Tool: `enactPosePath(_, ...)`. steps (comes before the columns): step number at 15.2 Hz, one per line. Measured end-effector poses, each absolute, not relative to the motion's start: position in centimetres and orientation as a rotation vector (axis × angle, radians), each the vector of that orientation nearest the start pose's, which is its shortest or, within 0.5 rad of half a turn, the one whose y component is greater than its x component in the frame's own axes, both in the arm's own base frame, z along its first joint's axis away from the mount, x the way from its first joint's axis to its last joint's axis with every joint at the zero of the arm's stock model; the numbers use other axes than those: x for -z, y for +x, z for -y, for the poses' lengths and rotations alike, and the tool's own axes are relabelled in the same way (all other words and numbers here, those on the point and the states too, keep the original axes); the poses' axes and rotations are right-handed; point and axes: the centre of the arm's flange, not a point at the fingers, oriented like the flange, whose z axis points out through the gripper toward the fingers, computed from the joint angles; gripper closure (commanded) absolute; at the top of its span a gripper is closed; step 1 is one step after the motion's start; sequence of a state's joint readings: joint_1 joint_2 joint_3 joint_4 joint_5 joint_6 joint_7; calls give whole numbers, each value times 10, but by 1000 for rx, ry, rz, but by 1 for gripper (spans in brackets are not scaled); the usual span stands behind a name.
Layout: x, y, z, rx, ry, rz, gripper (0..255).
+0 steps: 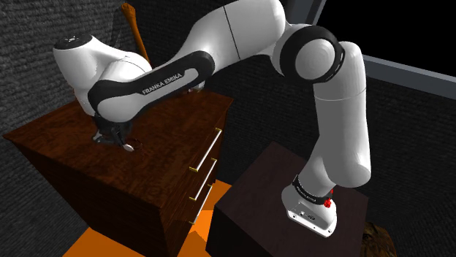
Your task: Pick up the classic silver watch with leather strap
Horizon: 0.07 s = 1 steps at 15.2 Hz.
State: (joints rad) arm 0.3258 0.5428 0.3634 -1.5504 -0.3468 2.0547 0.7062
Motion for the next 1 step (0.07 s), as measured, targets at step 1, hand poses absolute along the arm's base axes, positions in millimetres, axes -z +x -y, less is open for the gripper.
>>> enactPosePath(1, -353, 568, -397, 131, -3227, 156, 255)
